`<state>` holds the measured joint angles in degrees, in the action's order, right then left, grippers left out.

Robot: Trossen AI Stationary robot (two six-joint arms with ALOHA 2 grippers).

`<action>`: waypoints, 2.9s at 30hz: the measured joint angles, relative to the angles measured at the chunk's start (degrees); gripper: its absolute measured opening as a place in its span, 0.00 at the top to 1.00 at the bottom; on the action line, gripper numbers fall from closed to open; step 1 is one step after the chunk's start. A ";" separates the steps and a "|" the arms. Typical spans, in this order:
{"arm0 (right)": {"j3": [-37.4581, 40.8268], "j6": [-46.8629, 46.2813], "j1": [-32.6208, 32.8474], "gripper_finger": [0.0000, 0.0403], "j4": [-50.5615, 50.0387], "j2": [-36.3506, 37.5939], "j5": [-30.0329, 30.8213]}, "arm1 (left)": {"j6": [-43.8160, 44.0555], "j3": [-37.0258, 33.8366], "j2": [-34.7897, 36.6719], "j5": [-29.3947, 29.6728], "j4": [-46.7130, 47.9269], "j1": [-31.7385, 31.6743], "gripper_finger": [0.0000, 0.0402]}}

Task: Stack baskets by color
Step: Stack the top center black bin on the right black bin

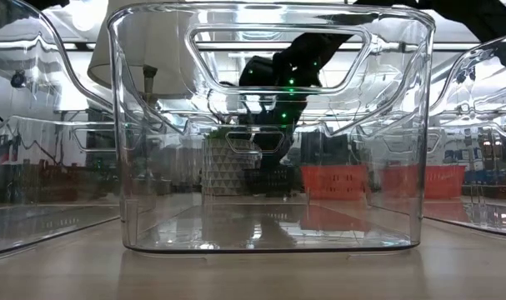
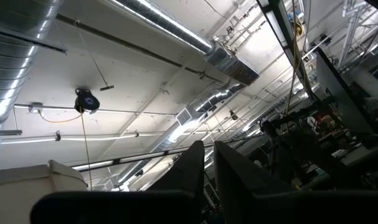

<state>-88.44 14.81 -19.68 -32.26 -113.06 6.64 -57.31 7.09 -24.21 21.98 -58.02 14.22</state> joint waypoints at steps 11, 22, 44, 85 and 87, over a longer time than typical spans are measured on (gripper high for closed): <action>-0.22 -0.26 1.08 0.97 -8.37 8.92 2.46 | 0.01 0.00 -0.06 -0.02 -0.08 0.01 0.95; -0.24 -3.05 5.68 0.98 -20.55 23.74 2.55 | 0.08 0.00 -0.02 -0.02 -0.04 0.01 0.95; 0.23 -27.63 53.18 0.98 -45.29 40.23 9.50 | 0.10 0.00 -0.23 -0.04 -0.04 0.02 0.95; 9.07 -89.96 90.07 0.98 -52.86 20.32 7.54 | 5.98 0.00 -3.45 -0.04 -0.02 0.00 0.95; 9.07 -88.76 90.07 0.98 -52.71 19.53 6.92 | 5.98 0.00 -3.40 -0.04 -0.01 0.01 0.95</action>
<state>-79.37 -73.95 70.39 -84.98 -93.53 13.56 -51.33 7.09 -27.62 21.93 -58.03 14.23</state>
